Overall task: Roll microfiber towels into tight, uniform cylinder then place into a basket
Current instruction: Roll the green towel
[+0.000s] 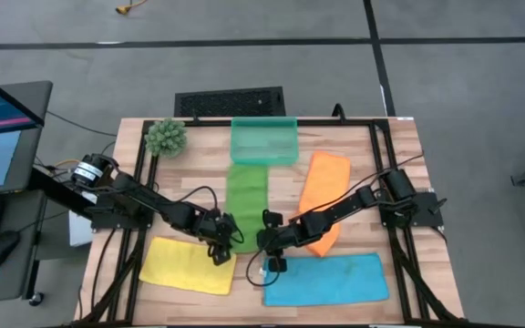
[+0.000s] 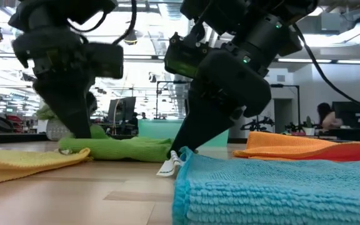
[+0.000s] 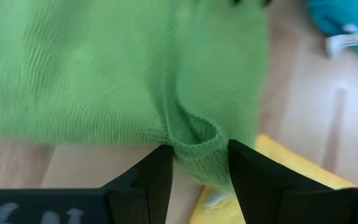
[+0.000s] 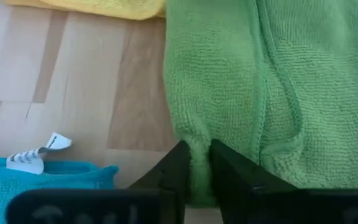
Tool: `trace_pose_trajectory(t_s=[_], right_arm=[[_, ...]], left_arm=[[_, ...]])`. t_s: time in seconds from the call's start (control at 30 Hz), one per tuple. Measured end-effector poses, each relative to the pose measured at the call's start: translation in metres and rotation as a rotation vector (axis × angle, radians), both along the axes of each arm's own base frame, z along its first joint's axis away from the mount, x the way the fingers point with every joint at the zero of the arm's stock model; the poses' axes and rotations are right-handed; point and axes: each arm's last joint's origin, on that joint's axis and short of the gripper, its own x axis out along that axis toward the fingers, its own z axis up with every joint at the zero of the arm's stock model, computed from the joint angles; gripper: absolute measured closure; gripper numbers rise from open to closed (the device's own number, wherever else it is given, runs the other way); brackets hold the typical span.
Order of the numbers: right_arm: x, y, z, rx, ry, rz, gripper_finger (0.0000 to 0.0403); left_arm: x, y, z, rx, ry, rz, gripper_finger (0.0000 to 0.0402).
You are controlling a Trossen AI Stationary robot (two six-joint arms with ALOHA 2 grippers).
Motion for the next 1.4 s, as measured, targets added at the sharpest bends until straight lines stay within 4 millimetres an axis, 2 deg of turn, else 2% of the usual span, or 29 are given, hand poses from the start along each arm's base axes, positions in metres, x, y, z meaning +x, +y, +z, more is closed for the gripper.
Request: trace_pose_trajectory(t_s=[0.17, 0.43, 0.67, 1.0, 1.17, 1.4], right_arm=[[0.0, -0.001, -0.001, 0.01, 0.008, -0.018, 0.0337], [0.0, -0.001, -0.001, 0.043, 0.015, 0.0, 0.0354], [0.0, 0.0, -0.001, 0.076, 0.027, 0.025, 0.0371], [0.001, -0.003, -0.001, 0.112, 0.034, -0.018, 0.0373], [0.001, -0.003, -0.002, 0.116, 0.036, -0.017, 0.0377], [0.006, -0.001, 0.004, 0.116, 0.022, -0.016, 0.0373]], left_arm=[[0.008, -0.003, 0.013, 0.037, -0.026, -0.079, 0.0258], [0.002, 0.003, 0.02, 0.19, 0.131, -0.117, 0.0258], [0.004, 0.002, 0.029, 0.219, 0.145, -0.171, 0.0258], [0.017, -0.021, 0.069, 0.29, -0.001, -0.324, 0.0258], [0.012, -0.032, 0.061, 0.315, -0.004, -0.365, 0.0258], [0.006, -0.037, 0.045, 0.284, -0.038, -0.353, 0.0258]])
